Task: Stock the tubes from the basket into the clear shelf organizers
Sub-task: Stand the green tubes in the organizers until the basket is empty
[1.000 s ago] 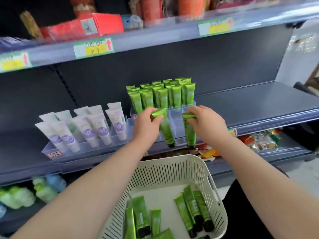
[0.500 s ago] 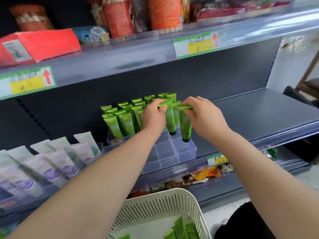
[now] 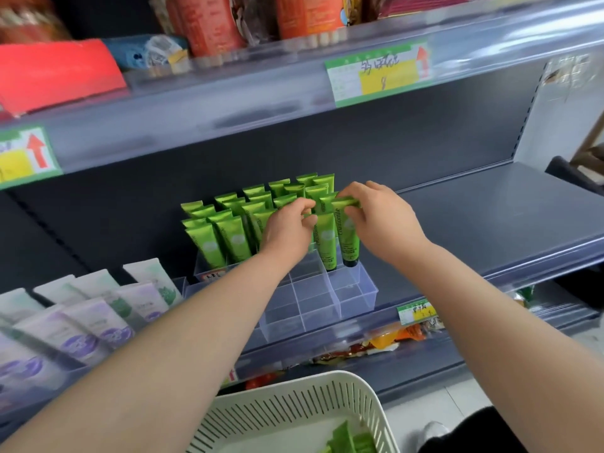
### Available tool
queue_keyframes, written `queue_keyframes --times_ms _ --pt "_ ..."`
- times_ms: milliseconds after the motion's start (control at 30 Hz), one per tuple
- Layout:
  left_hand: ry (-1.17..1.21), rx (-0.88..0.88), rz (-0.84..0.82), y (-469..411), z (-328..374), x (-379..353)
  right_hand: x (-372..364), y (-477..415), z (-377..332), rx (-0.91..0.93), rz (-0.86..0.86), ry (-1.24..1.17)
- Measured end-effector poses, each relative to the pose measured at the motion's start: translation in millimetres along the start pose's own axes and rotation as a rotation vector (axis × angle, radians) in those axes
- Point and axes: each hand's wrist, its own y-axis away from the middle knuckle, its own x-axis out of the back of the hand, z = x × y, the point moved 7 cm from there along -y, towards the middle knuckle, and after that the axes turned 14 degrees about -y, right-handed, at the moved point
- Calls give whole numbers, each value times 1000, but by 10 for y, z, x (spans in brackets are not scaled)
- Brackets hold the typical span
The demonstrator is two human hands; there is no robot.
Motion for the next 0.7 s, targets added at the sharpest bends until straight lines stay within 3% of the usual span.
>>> queue_keyframes --times_ms 233,467,700 --pt "-446 -236 25 204 -32 199 -238 -84 44 -48 -60 18" --pt "-489 -318 -8 366 -45 205 -460 8 229 -158 -182 76" --pt "-472 -341 9 490 -59 295 -329 60 9 -29 -50 158"
